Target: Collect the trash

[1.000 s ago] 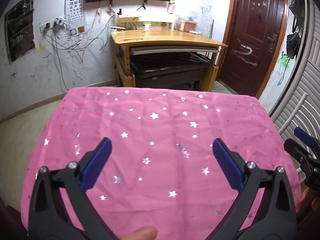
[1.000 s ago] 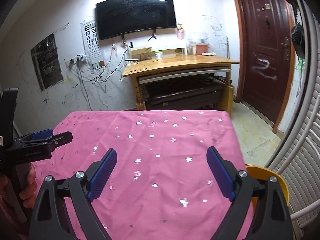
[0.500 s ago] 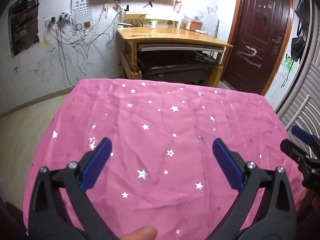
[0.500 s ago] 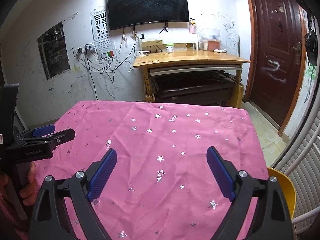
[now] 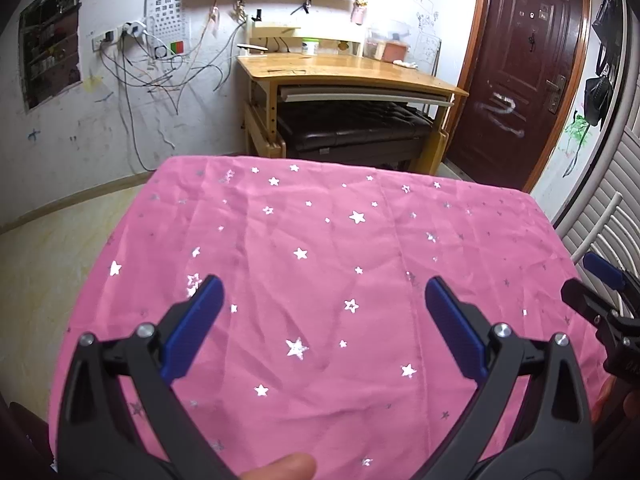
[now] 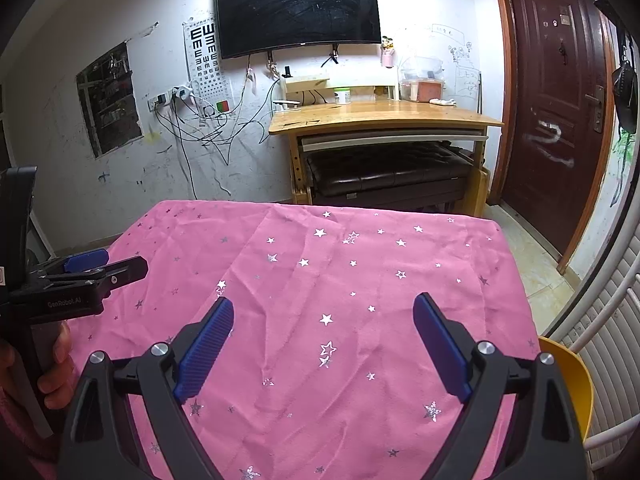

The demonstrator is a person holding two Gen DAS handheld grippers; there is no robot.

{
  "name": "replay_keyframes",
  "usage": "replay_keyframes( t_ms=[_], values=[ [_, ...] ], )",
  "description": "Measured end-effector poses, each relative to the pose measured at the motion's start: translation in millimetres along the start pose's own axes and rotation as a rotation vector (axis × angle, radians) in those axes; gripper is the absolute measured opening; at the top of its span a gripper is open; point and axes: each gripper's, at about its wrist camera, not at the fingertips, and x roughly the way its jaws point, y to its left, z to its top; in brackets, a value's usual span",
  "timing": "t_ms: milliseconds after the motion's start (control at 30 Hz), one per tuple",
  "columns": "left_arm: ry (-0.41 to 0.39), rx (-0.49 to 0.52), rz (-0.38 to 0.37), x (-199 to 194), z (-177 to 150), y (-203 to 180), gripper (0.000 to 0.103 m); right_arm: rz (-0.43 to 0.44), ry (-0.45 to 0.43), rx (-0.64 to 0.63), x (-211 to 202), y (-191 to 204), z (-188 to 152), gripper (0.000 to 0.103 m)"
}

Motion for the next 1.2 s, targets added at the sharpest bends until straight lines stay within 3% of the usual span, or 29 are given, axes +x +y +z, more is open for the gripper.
replay_keyframes(
  t_ms=[1200],
  values=[
    [-0.001,0.01,0.007,-0.8,-2.1,0.1,0.096,-0.006,-0.013,0.016,-8.4,-6.7,1.7,0.085]
  ],
)
